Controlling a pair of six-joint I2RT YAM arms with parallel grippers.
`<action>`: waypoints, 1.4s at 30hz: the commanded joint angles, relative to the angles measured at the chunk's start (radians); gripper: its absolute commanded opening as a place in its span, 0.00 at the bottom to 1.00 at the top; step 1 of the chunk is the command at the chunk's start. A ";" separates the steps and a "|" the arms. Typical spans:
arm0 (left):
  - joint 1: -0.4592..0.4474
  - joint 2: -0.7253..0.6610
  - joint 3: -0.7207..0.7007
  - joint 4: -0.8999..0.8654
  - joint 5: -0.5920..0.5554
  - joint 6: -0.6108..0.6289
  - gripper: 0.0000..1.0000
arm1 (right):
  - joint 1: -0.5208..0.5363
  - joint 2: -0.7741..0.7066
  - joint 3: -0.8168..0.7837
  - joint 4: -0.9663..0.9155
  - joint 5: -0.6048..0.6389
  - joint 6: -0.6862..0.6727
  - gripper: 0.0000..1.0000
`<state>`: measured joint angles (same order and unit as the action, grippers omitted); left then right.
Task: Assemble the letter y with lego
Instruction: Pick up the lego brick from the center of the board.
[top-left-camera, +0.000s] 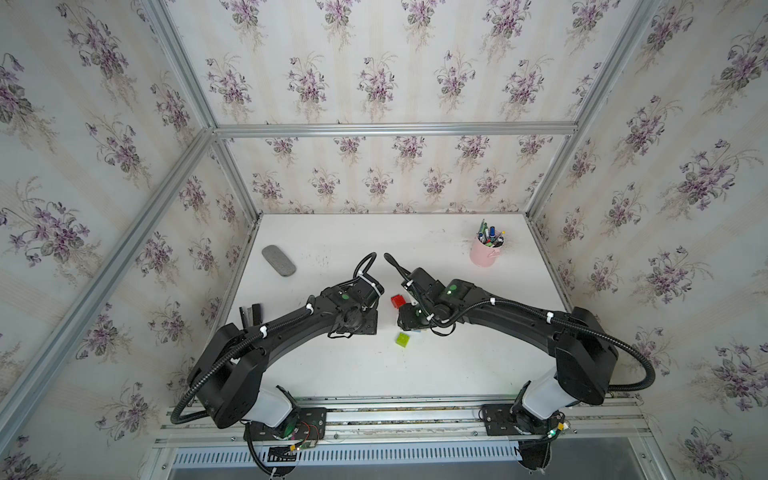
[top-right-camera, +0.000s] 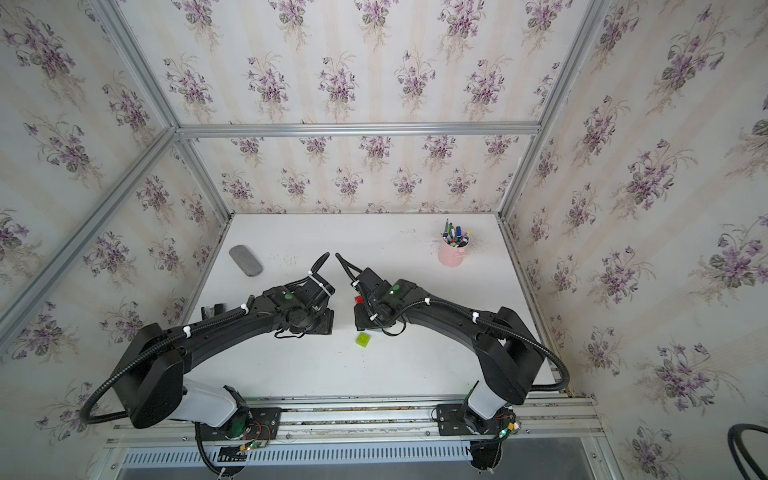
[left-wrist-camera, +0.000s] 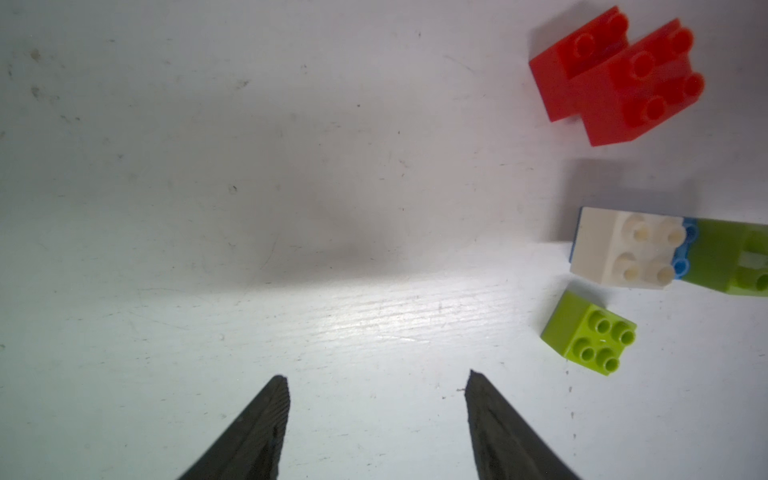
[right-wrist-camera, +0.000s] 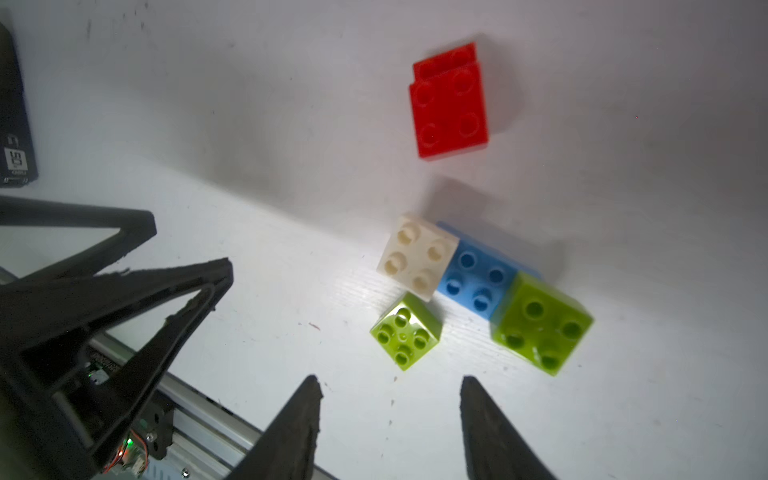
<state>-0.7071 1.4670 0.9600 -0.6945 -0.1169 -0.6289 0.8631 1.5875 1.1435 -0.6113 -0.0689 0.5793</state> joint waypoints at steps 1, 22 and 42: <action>0.002 -0.015 -0.002 0.000 -0.003 0.004 0.69 | -0.041 -0.009 0.011 -0.035 0.043 -0.125 0.61; 0.005 -0.058 -0.033 0.052 0.082 0.024 0.71 | -0.075 0.188 0.032 0.051 -0.077 -0.358 0.69; 0.014 -0.057 -0.037 0.053 0.085 0.019 0.71 | -0.076 0.233 0.024 0.014 0.071 -0.337 0.50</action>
<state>-0.6945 1.4097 0.9245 -0.6388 -0.0292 -0.6109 0.7887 1.8305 1.1706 -0.5732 -0.0418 0.2367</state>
